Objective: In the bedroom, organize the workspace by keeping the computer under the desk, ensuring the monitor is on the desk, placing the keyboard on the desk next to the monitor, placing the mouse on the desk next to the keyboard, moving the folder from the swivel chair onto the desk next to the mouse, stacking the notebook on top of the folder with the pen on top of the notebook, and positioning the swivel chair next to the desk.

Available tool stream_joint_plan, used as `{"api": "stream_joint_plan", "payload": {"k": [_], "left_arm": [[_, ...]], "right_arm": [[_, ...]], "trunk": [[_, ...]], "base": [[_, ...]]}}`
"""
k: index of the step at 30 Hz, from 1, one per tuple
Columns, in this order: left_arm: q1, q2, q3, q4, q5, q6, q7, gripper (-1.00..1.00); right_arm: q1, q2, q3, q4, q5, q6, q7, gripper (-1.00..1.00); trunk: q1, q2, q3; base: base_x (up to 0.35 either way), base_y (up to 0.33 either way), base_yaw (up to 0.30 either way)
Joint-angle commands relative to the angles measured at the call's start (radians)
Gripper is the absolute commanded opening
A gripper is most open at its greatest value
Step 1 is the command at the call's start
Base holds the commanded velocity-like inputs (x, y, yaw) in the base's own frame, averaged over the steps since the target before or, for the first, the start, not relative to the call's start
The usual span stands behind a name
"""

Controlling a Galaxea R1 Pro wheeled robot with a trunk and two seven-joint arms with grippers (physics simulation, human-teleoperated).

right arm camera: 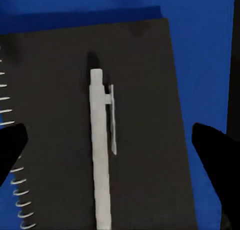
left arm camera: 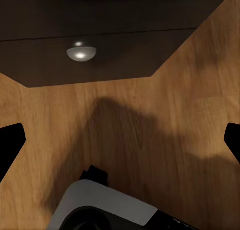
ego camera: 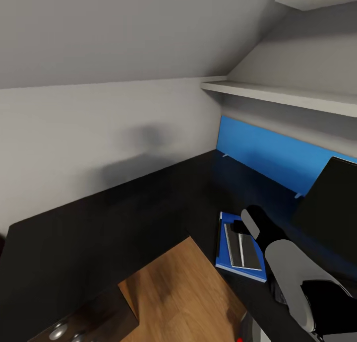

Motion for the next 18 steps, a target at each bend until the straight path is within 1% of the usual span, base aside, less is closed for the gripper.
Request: {"api": "stream_joint_plan", "payload": {"k": [1, 2, 18], "left_arm": [[-0.001, 0.000, 0.003, 0.001, 0.010, -0.001, -0.009, 1.00], [-0.001, 0.000, 0.003, 0.001, 0.010, -0.001, -0.009, 1.00], [0.000, 0.001, 0.003, 0.001, 0.010, -0.002, -0.012, 1.00]], "right_arm": [[0.000, -0.001, 0.004, -0.001, -0.010, 0.003, -0.008, 1.00], [0.000, -0.001, 0.004, -0.001, -0.010, 0.003, -0.008, 1.00], [0.000, 0.001, 0.004, -0.008, -0.011, 0.000, -0.009, 1.00]], "trunk": [[0.000, -0.001, -0.001], [0.000, -0.001, -0.001], [-0.061, 0.111, 0.049]], "base": [[0.000, 0.000, 0.000], [0.000, 0.000, 0.000], [0.000, 0.000, 0.000]]}}
